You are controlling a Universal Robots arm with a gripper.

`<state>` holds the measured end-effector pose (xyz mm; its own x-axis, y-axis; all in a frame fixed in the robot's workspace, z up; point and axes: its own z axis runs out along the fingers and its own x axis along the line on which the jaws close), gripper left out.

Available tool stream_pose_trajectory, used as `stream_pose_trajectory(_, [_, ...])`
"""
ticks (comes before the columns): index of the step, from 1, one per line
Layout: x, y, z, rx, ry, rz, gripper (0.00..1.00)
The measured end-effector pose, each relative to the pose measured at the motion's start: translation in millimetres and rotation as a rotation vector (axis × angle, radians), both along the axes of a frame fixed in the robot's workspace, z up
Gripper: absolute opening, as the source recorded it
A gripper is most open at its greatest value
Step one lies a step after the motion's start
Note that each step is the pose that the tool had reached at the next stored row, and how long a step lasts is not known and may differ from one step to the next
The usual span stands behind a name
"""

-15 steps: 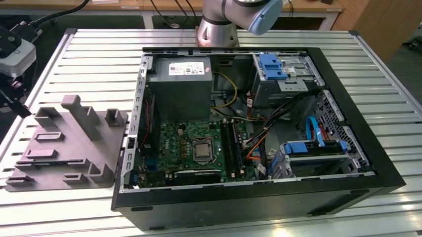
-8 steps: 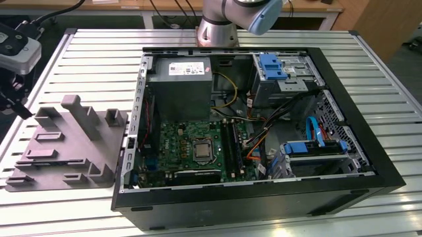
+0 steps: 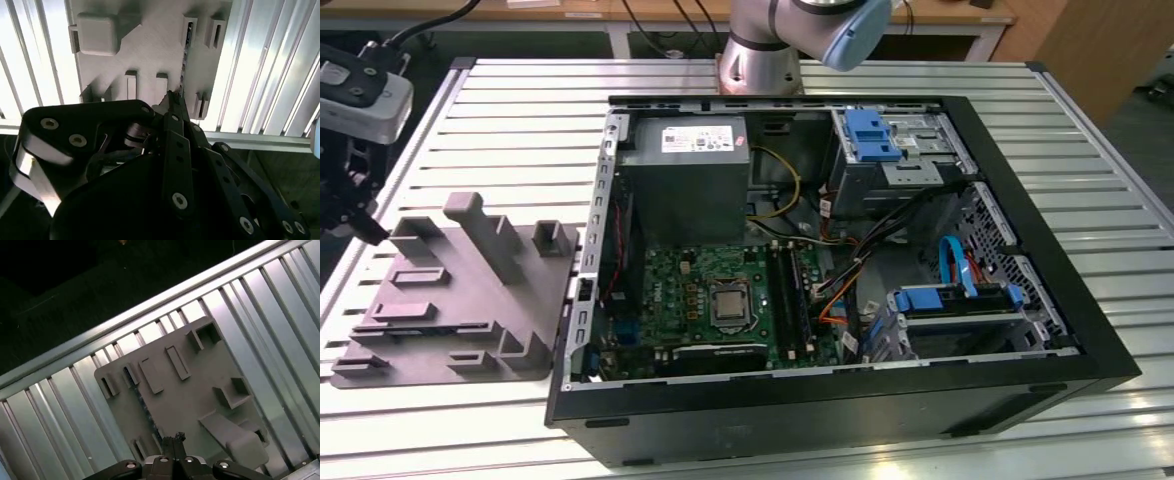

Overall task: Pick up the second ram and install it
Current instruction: 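Pick up the second ram and move it above second insertion slot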

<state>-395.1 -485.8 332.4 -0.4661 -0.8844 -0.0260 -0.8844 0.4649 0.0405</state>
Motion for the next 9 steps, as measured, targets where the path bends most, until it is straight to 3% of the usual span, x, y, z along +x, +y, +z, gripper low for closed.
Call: stream_pose_trajectory(9, [0.0,0.0,-4.5,0.0,0.0,0.165,0.1])
